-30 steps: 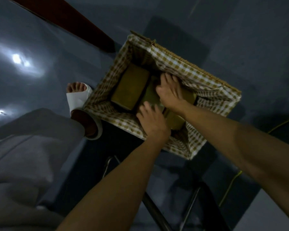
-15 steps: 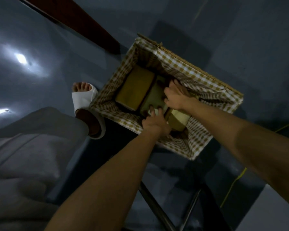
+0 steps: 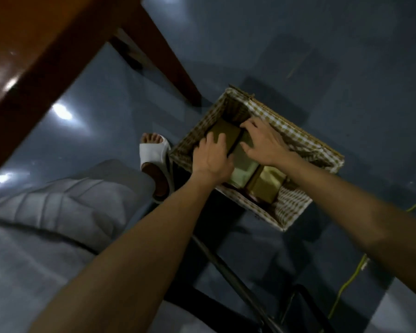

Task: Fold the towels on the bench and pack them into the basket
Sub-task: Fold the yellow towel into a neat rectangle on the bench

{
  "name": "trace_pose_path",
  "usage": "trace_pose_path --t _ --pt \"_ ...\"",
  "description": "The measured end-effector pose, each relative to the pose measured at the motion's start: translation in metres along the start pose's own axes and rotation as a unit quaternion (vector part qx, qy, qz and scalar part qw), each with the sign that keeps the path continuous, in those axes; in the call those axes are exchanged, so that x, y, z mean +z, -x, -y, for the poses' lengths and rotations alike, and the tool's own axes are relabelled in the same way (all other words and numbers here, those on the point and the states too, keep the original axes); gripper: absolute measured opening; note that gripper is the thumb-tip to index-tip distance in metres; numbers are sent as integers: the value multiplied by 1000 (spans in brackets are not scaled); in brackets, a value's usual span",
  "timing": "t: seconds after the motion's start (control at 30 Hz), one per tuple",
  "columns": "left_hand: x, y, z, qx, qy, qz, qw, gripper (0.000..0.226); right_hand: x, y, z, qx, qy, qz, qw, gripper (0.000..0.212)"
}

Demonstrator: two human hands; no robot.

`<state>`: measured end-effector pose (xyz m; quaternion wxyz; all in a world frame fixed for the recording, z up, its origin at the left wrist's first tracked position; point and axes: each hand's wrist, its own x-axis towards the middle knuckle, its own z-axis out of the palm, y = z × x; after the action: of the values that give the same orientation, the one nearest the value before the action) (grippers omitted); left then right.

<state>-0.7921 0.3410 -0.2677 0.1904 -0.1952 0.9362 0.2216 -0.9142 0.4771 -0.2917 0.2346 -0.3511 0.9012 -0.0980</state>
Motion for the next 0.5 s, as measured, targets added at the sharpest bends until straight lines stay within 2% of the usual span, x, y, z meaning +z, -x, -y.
trace_pose_path --t 0.13,0.3,0.5 --pt "-58 5 23 38 -27 -93 995 50 -44 -8 48 -41 -3 -49 998 47" --pt "-131 27 56 74 -68 -154 983 51 -100 -19 107 -80 28 -93 992 44" --pt "-213 70 92 93 -62 -249 962 45 -159 -23 184 -127 51 -128 982 45"
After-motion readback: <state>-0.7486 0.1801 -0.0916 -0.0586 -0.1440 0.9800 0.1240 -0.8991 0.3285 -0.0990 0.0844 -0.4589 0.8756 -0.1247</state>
